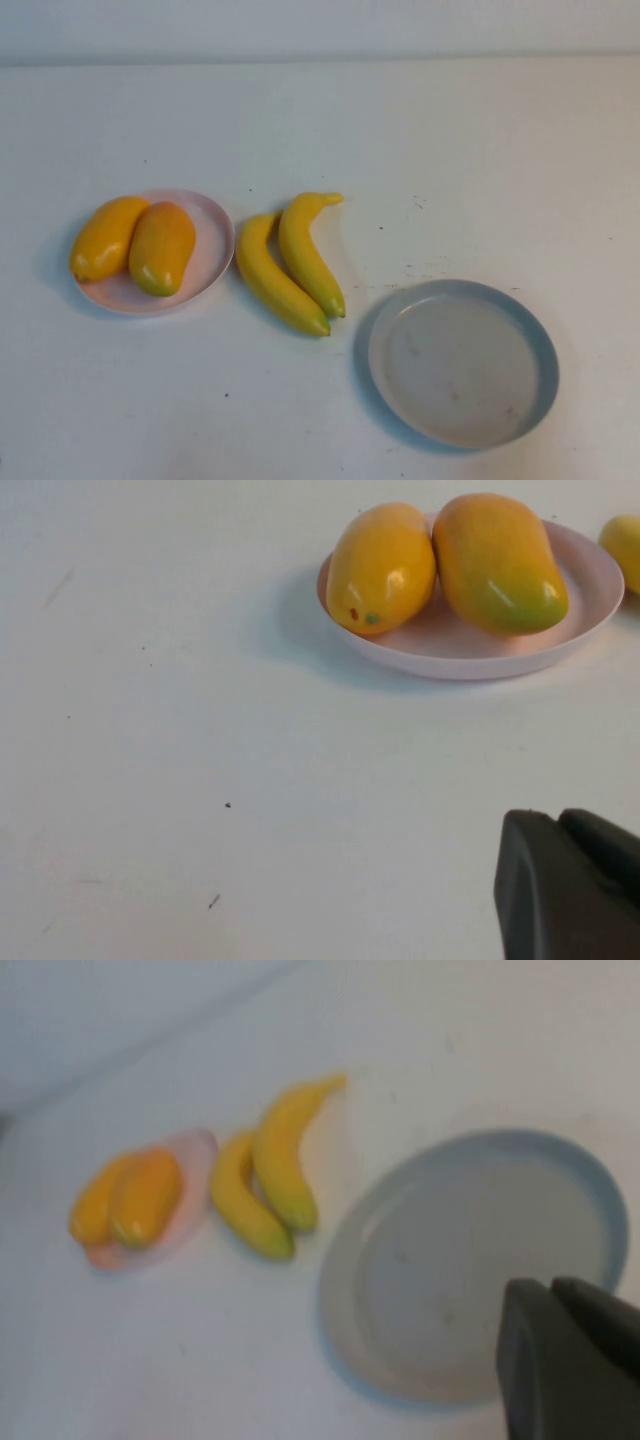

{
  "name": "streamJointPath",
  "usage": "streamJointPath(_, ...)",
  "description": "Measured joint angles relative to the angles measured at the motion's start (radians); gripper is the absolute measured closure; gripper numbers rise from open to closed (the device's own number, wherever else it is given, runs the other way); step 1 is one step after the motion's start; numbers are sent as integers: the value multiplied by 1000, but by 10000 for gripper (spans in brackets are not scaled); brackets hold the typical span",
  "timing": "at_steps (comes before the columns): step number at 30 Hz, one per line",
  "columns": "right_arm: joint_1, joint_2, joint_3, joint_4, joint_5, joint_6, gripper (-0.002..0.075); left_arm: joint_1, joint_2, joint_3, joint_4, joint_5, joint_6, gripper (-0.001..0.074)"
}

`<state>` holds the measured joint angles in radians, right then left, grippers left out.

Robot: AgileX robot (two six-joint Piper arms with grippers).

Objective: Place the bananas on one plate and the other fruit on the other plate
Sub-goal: Put another type of fruit in the right plate

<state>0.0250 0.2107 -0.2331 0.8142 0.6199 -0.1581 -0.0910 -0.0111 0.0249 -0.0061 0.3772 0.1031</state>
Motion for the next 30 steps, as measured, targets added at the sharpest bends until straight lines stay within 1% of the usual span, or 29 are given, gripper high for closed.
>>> streamJointPath(5, 0, 293, -163, -166, 200, -30, 743, 0, 0, 0, 0, 0, 0, 738)
streamJointPath(9, 0, 511, -320, -227, 302, -84, 743, 0, 0, 0, 0, 0, 0, 738)
streamJointPath(13, 0, 679, -450, -274, 336, -95, 743, 0, 0, 0, 0, 0, 0, 738)
streamJointPath(16, 30, 796, -527, -295, 330, -90, 743, 0, 0, 0, 0, 0, 0, 738)
streamJointPath(18, 78, 874, -576, -309, 317, -69, 743, 0, 0, 0, 0, 0, 0, 738)
streamJointPath(23, 273, 1077, -720, -403, 291, 22, 743, 0, 0, 0, 0, 0, 0, 738)
streamJointPath(27, 411, 1270, -906, -477, 320, 83, 743, 0, 0, 0, 0, 0, 0, 738)
streamJointPath(28, 449, 1332, -977, -499, 339, 89, 739, 0, 0, 0, 0, 0, 0, 738)
streamJointPath(30, 497, 1423, -1086, -530, 364, 93, 720, 0, 0, 0, 0, 0, 0, 738)
